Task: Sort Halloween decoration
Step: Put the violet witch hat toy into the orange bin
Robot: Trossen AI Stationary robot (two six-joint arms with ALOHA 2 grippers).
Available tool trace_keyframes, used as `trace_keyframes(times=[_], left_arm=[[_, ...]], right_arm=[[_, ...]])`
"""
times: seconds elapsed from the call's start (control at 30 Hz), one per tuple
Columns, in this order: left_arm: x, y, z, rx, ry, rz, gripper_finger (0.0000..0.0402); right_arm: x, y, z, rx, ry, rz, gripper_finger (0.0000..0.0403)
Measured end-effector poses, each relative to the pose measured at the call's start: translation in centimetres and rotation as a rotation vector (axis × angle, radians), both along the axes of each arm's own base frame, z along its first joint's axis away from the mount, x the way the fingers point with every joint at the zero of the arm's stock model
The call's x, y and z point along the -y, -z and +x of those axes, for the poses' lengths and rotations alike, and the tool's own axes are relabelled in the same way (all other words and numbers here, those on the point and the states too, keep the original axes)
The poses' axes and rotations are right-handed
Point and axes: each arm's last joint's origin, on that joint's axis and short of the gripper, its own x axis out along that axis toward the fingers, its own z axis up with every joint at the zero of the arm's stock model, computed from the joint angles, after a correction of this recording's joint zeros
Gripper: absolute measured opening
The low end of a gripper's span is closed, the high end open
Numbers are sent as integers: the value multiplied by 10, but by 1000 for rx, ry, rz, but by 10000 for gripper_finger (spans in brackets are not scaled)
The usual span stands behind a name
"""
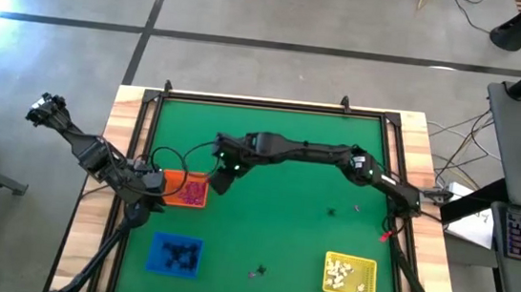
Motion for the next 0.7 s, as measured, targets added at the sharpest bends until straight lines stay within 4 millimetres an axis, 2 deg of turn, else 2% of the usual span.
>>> trace_keyframes(times=[0.27,0.5,0.7], left_arm=[[0,0,0,-11,-47,-22,78],[-1,1,0,-26,-99,-43,78],[-1,1,0,-35,-140,-57,78]], right_arm=[[51,26,-29,-309,-131,-67,118],[93,37,-42,-380,-162,-81,107],[120,46,-53,-431,-170,-102,111]])
